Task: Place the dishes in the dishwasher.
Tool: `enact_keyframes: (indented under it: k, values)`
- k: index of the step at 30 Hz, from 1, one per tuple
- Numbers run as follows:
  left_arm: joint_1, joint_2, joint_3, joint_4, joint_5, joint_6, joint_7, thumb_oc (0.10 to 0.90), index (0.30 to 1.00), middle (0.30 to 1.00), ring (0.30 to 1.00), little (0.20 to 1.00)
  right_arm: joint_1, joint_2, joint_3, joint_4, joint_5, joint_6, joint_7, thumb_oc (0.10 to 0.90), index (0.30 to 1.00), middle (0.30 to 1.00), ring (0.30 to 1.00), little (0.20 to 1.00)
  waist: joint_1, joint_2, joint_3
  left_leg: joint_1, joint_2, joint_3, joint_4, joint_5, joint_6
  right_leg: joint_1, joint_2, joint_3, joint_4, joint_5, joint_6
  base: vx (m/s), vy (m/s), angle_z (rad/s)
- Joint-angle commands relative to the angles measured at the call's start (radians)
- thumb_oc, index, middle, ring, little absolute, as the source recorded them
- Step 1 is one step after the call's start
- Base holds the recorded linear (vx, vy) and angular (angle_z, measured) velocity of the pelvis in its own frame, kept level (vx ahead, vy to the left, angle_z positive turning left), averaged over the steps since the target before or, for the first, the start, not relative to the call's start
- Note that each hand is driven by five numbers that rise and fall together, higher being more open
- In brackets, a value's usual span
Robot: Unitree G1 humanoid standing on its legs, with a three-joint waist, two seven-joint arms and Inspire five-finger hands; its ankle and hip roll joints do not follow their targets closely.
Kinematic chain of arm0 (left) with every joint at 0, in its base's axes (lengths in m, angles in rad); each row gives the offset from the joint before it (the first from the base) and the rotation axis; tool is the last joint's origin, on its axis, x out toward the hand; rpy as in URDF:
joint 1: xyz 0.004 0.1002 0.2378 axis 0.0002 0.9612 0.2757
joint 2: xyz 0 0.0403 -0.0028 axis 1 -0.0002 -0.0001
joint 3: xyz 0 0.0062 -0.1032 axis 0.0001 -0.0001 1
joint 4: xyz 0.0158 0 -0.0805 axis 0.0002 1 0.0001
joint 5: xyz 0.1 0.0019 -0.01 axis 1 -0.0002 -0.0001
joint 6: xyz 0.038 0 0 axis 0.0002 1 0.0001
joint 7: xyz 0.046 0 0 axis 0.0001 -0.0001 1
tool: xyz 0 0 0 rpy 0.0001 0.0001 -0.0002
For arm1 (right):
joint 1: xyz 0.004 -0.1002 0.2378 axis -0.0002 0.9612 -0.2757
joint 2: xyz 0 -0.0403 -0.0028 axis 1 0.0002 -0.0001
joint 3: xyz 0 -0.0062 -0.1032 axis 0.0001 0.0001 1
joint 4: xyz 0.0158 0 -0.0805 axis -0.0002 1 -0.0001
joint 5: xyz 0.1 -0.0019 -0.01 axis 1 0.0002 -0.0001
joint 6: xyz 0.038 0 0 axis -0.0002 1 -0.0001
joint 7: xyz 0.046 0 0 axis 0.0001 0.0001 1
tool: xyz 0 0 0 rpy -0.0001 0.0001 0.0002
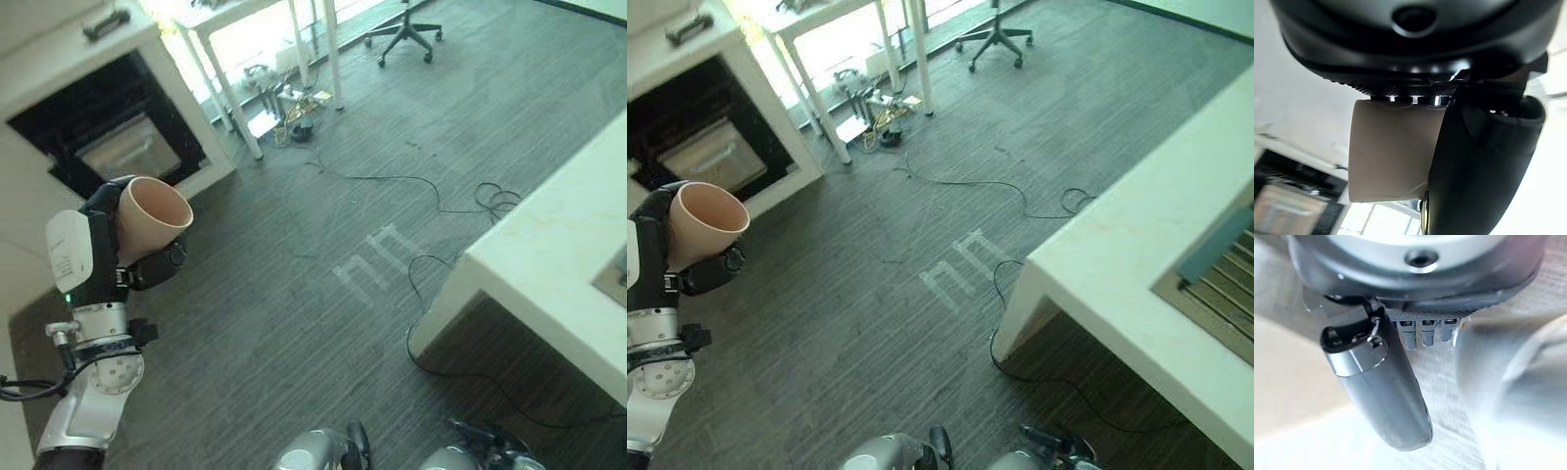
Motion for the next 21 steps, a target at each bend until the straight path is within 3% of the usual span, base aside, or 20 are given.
enact_keyframes:
  k: [1, 4, 7, 8, 10, 16, 19, 21]
  values:
    - [-0.115, 0.118, 0.071, -0.069, 0.008, -0.07, 0.015, 0.4, 0.3, 0.3, 0.3, 0.3, 0.014, 0.011, 0.03, 0.009, -0.012, -0.037, -0.021, 0.8, 0.9, 0.9, 0.9, 0.9, -0.064, 0.027, -0.042, -0.017, 0.062, -0.192, 0.029, -0.086, -0.078, 0.068, 0.169, 0.072, -0.113, -0.092, 0.017, 0.03, 0.107, 1.44]
    - [-0.142, 0.133, 0.057, -0.084, -0.004, -0.075, -0.027, 0.4, 0.3, 0.3, 0.3, 0.3, 0.014, 0.004, 0.044, -0.015, 0.011, -0.019, -0.006, 0.8, 0.9, 0.9, 0.9, 0.9, -0.065, 0.024, -0.042, -0.023, 0.04, -0.221, 0.029, -0.088, -0.072, 0.037, 0.207, 0.066, -0.04, -0.09, 0.011, 0.05, 0.047, 1.96]
    - [-0.206, 0.147, 0.01, -0.077, -0.023, -0.116, -0.063, 0.4, 0.3, 0.3, 0.3, 0.3, -0.007, -0.016, 0.076, -0.007, 0.019, -0.022, 0.005, 0.8, 0.9, 0.9, 0.9, 0.9, -0.085, 0.022, -0.03, -0.028, 0.001, -0.285, 0.029, -0.073, -0.068, 0.002, 0.242, 0.15, -0.113, -0.071, 0.0, 0.14, -0.12, 1.65]
    - [-0.209, 0.159, 0.012, -0.085, -0.032, -0.118, -0.075, 0.4, 0.3, 0.3, 0.3, 0.3, -0.021, -0.023, 0.084, 0.013, 0.003, -0.018, 0.002, 0.8, 0.9, 0.9, 0.9, 0.9, -0.081, 0.011, -0.028, -0.022, -0.01, -0.279, 0.029, -0.075, -0.068, -0.039, 0.226, 0.182, -0.113, -0.046, 0.025, 0.25, -0.25, 1.13]
    - [-0.204, 0.177, 0.019, -0.094, -0.046, -0.108, -0.077, 0.4, 0.3, 0.3, 0.3, 0.3, -0.036, -0.028, 0.087, 0.033, -0.008, -0.009, 0.009, 0.8, 0.9, 0.9, 0.9, 0.9, -0.077, 0.007, -0.027, -0.009, -0.004, -0.265, 0.029, -0.084, -0.065, -0.077, 0.225, 0.197, -0.113, -0.021, 0.043, 0.25, -0.236, 0.23]
    - [-0.248, 0.176, -0.017, -0.122, -0.039, -0.078, -0.096, 0.4, 0.3, 0.3, 0.3, 0.3, -0.067, -0.05, 0.107, 0.046, 0.001, -0.003, 0.048, 0.8, 0.9, 0.9, 0.9, 0.9, -0.07, -0.032, -0.031, 0.045, 0.018, -0.255, 0.029, -0.085, -0.065, -0.02, 0.273, 0.221, -0.113, -0.074, -0.019, 0.32, -0.331, 0.06]
    - [-0.268, 0.173, -0.034, -0.132, -0.033, -0.07, -0.103, 0.4, 0.3, 0.3, 0.3, 0.3, -0.077, -0.064, 0.122, 0.031, 0.013, -0.018, 0.061, 0.8, 0.9, 0.9, 0.9, 0.9, -0.075, -0.046, -0.018, 0.021, 0.019, -0.237, 0.186, -0.065, -0.096, 0.005, 0.282, 0.226, -0.113, -0.082, -0.043, 0.23, -0.289, 0.64]
    - [-0.267, 0.173, -0.027, -0.136, -0.029, -0.072, -0.112, 0.4, 0.3, 0.3, 0.3, 0.3, -0.078, -0.078, 0.127, 0.018, 0.019, -0.027, 0.076, 0.8, 0.9, 0.9, 0.9, 0.9, -0.078, -0.046, -0.012, -0.053, 0.029, -0.214, 0.385, 0.002, -0.133, 0.014, 0.296, 0.232, -0.113, -0.087, -0.064, 0.17, -0.258, 0.0]
